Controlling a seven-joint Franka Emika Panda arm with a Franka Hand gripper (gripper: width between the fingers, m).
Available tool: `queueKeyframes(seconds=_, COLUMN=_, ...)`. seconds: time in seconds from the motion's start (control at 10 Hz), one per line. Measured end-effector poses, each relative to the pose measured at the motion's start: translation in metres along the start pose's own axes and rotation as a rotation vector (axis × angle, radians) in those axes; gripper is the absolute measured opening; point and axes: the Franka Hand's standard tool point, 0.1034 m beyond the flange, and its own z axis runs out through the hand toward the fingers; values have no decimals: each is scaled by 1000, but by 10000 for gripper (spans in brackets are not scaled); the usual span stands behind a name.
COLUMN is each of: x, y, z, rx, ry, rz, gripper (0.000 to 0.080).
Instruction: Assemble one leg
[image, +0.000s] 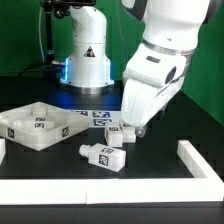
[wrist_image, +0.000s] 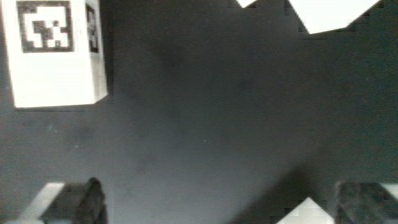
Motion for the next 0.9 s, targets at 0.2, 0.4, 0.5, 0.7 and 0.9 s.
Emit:
queueKeyframes(seconds=0.2, x=0, y=0, z=0, rx=0, ry=0, rz=0, gripper=650)
queueKeyframes(seconds=0.4, x=0, y=0, z=0, rx=0, ry=1, rz=0, gripper=650)
queueKeyframes(seconds=0.5, x=0, y=0, z=0, rx=0, ry=1, rz=0, gripper=650)
queueKeyframes(seconds=0.7, x=0, y=0, z=0, rx=0, ry=1, rz=0, gripper=650)
queueKeyframes(seconds=0.9, x=0, y=0, z=0, rx=0, ry=1, rz=0, gripper=650)
